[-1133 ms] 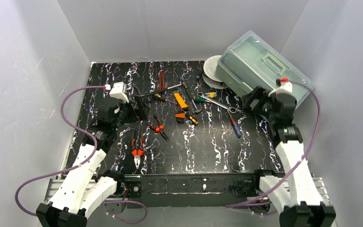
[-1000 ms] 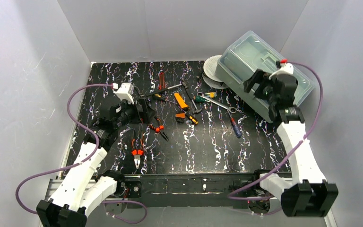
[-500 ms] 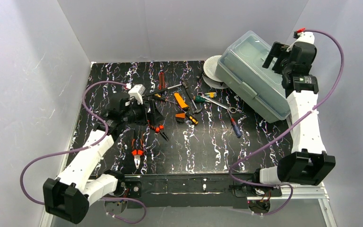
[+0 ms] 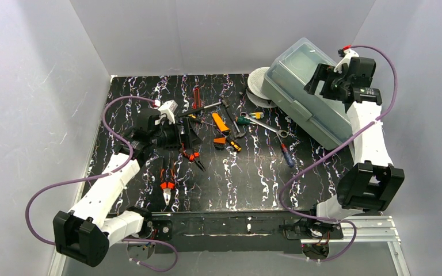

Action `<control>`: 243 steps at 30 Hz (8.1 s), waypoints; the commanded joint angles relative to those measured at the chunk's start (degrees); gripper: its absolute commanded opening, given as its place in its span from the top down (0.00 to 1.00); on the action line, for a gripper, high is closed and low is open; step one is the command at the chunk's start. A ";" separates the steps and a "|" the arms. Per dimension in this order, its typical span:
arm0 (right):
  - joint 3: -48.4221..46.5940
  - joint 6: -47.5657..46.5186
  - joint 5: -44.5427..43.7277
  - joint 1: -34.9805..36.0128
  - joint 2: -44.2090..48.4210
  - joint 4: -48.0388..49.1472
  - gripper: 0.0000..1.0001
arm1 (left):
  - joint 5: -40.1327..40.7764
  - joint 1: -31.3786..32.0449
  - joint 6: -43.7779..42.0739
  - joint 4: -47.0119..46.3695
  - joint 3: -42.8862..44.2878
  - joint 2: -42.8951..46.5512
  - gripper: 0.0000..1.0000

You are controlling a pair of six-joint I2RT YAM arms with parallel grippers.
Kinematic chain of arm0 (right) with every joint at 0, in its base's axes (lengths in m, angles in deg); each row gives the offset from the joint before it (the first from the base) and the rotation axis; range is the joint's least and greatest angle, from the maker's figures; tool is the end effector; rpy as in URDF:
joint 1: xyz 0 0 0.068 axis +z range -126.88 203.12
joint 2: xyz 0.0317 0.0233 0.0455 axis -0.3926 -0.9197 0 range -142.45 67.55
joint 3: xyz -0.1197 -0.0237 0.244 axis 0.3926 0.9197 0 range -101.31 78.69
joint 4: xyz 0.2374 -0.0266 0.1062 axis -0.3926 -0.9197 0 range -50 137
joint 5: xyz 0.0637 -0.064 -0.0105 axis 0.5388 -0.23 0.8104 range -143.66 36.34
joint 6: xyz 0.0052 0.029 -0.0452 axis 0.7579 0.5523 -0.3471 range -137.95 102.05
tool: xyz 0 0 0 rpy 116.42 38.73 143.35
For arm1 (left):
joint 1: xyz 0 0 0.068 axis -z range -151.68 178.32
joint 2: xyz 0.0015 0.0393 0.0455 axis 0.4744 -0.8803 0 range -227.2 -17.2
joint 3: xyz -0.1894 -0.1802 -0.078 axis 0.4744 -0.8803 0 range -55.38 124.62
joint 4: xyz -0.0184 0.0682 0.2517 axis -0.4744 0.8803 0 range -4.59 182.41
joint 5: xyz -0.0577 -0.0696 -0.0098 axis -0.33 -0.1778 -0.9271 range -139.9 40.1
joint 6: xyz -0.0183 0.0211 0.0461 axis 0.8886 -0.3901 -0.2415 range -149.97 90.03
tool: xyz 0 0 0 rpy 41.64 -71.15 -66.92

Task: Pack the tool kit

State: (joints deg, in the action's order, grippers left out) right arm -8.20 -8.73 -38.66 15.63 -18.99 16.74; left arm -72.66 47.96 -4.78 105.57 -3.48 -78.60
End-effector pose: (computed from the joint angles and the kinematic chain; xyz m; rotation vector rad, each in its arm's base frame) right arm 0.3410 -0.0355 0.3845 0.1453 2.0814 0.2920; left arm 0.2196 -0.0930 0.3111 0.1474 2.1634 -0.8780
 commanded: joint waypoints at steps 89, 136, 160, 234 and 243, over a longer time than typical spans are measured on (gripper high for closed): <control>25.11 22.90 -19.22 5.38 26.16 3.93 0.99 | -16.87 20.43 33.46 -64.35 13.63 -43.86 0.04; 25.90 68.68 -50.77 45.53 -7.66 -11.66 0.22 | 27.45 14.38 -10.25 12.70 5.81 8.02 0.02; 20.45 47.26 -25.75 58.41 -18.77 20.89 0.89 | 34.44 13.54 -11.26 15.50 4.08 8.10 0.02; 26.15 17.33 -25.11 23.83 30.57 0.12 0.18 | 40.31 3.27 12.23 2.43 12.70 -25.04 0.02; 27.87 17.07 -25.94 23.75 33.82 0.29 0.18 | 31.02 18.48 12.39 2.64 17.30 -35.34 0.10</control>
State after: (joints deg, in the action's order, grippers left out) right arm 18.75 8.03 -64.80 39.59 13.38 15.41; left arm -47.75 58.86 8.45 100.77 8.91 -108.83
